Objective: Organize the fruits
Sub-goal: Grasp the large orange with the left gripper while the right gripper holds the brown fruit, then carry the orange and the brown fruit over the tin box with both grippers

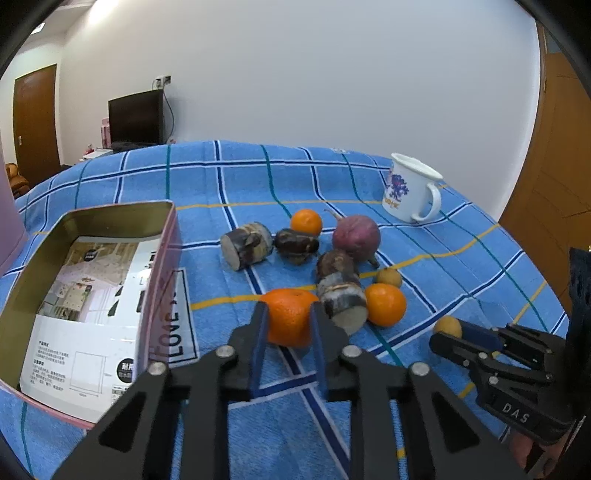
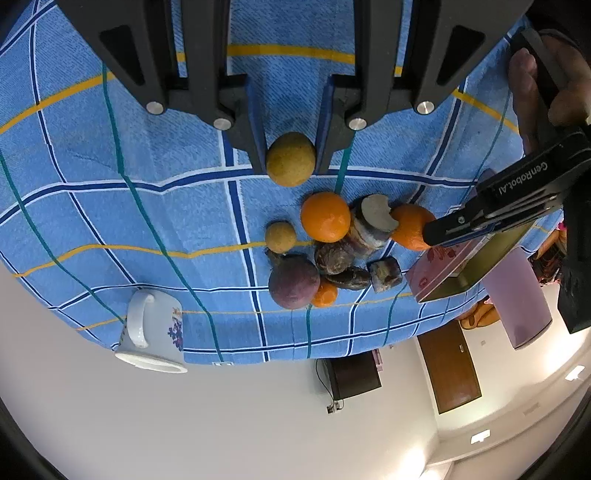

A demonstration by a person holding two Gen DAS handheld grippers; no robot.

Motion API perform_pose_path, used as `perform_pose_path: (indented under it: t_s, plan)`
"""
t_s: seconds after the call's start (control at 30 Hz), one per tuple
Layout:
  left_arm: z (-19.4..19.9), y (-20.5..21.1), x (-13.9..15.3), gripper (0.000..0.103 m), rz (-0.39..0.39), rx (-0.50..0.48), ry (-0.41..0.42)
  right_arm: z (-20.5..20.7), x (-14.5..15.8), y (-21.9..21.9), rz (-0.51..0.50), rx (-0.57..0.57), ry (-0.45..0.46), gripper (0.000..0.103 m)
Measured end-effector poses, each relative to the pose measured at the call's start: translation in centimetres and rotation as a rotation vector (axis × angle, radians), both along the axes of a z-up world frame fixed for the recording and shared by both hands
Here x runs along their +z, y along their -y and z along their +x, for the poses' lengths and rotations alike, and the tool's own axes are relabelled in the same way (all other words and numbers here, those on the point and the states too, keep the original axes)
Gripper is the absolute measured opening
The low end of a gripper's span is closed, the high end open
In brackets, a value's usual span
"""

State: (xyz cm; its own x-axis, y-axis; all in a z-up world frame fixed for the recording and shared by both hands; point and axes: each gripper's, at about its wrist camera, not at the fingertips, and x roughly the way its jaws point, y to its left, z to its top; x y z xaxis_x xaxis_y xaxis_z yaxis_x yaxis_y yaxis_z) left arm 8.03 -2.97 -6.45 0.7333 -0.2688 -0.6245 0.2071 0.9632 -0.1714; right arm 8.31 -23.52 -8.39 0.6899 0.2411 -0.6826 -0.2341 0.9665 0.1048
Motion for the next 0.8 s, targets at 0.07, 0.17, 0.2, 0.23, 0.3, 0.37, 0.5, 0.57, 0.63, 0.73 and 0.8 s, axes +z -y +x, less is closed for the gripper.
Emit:
perform_pose_path:
  t_s: [0.07,0.17,0.2,0.23,0.3,0.37,0.5,0.57,0.63,0.73,0.8]
  plan:
    - [0.0,0.2,0.0,0.021,0.014,0.001,0.001,0.0,0.0,-0.1,0.003,0.004,-0.002,0.027]
    - [0.2,0.2,-0.1,0.042,0.017,0.024,-0.005,-0.1,-0.1,-0.2,0.006,0.010,-0.003,0.027]
    - [0.4,0.2,-0.1,0.050,0.027,0.039,-0.011,-0.1,-0.1,-0.2,0.008,0.011,-0.003,0.027]
    - [0.7,0.3,-0.3,0.056,0.030,0.036,-0.026,-0.1,-0.1,-0.1,0.011,0.012,-0.005,0.027]
    - [1.3,0.6,-0.6,0.055,0.030,0.014,-0.056,0.0,-0.2,-0.1,0.017,0.014,-0.009,0.027]
    - [2.0,0.8,-1.1,0.055,0.028,-0.002,-0.093,0.0,-0.2,-0.1,0.021,0.016,-0.011,0.027]
    - [2.6,0.5,-1.6,0.046,-0.007,-0.019,-0.127,-0.1,-0.2,-0.1,0.024,0.019,-0.008,0.027]
    - [2.5,0.5,-1.6,0.046,-0.010,-0.025,-0.123,-0.2,-0.1,-0.1,0.022,0.020,-0.003,0.027]
    - [2.1,0.7,-1.5,0.045,0.000,-0.034,-0.111,-0.2,0.1,-0.2,0.021,0.021,0.006,0.027]
    - [1.6,0.6,-1.3,0.045,0.002,-0.035,-0.102,-0.2,0.3,-0.3,0.020,0.021,0.011,0.027]
    - [1.4,0.4,-1.2,0.045,-0.002,-0.033,-0.098,-0.2,0.3,-0.5,0.016,0.023,0.012,0.027]
